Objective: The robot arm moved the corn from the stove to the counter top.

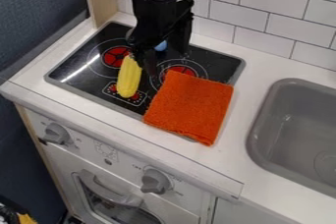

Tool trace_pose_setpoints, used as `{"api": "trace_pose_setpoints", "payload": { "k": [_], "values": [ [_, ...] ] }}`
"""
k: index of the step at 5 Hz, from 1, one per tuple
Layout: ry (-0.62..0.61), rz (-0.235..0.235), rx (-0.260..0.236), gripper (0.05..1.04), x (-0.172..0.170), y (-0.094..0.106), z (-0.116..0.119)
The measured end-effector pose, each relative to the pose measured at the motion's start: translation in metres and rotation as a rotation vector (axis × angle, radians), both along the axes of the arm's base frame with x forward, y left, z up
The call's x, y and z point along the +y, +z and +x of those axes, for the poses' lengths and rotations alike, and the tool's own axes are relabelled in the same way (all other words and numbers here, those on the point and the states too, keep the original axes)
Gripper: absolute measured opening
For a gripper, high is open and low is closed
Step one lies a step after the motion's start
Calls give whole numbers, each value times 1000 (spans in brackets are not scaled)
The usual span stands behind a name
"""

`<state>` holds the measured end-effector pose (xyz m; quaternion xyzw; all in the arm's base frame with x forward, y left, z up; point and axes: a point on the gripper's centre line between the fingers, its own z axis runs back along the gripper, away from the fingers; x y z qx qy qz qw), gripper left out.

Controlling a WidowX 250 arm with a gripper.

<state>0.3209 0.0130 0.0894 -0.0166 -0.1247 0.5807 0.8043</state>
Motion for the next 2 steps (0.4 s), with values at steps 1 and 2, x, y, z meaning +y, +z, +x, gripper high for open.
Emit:
{"api": "trace_pose_setpoints", "payload": {
  "k": [1,2],
  "values": [
    [-9,3,29,999,1,-8,-2],
    [-21,41,47,999,34,-8,-6]
  ]
}}
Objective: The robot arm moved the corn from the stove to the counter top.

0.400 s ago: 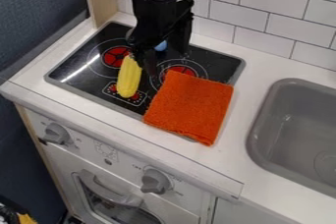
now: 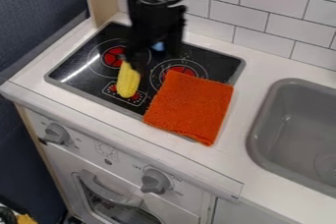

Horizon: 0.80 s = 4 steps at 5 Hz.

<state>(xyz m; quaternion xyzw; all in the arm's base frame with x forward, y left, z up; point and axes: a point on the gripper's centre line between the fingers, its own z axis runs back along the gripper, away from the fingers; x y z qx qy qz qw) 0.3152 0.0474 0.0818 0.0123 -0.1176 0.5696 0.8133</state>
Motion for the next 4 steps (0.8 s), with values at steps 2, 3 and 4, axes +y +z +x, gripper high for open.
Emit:
{"api": "trace_pose_setpoints", "payload": {
  "k": [2,3,4],
  "values": [
    [-195,1,54,999,41,3,-10],
    [-332,52,87,999,46,-3,-8],
    [-512,106,112,999,32,-18,-1]
  ]
}}
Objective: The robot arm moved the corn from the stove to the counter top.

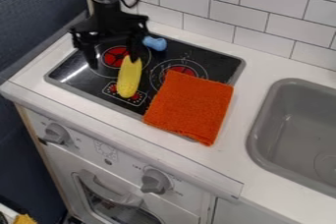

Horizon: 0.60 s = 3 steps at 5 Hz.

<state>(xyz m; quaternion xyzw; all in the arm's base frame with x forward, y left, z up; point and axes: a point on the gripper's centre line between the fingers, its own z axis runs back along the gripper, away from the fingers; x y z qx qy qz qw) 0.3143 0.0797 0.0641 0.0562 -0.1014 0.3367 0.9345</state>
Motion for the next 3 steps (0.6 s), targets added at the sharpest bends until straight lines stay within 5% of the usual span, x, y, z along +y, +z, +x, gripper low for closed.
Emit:
{"api": "trace_pose_setpoints", "payload": {
  "k": [3],
  "values": [
    [-58,46,43,999,1,-29,9]
  ]
}}
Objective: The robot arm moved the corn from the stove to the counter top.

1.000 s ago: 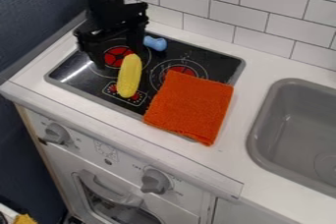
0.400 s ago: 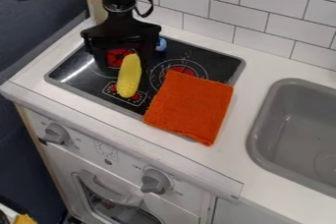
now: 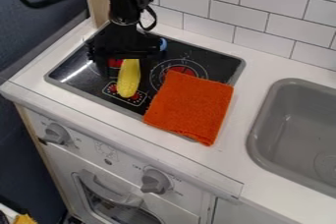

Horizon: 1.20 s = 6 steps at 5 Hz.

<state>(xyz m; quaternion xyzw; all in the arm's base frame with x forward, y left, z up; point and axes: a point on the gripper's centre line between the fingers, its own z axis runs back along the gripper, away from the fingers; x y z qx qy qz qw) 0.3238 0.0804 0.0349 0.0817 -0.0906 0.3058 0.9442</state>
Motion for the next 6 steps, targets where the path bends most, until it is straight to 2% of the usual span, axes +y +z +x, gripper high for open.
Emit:
{"api": "trace_pose_setpoints", "payload": {
  "k": [1,2,3,4,5,6],
  "values": [
    [12,14,21,951,4,-10,7],
    [80,37,-15,673,9,-11,8],
    [98,42,-17,622,10,-11,8],
    [136,46,1,622,14,-10,9],
    [170,23,-10,622,14,-3,15],
    [144,-13,-17,622,-11,10,26]
  ]
}}
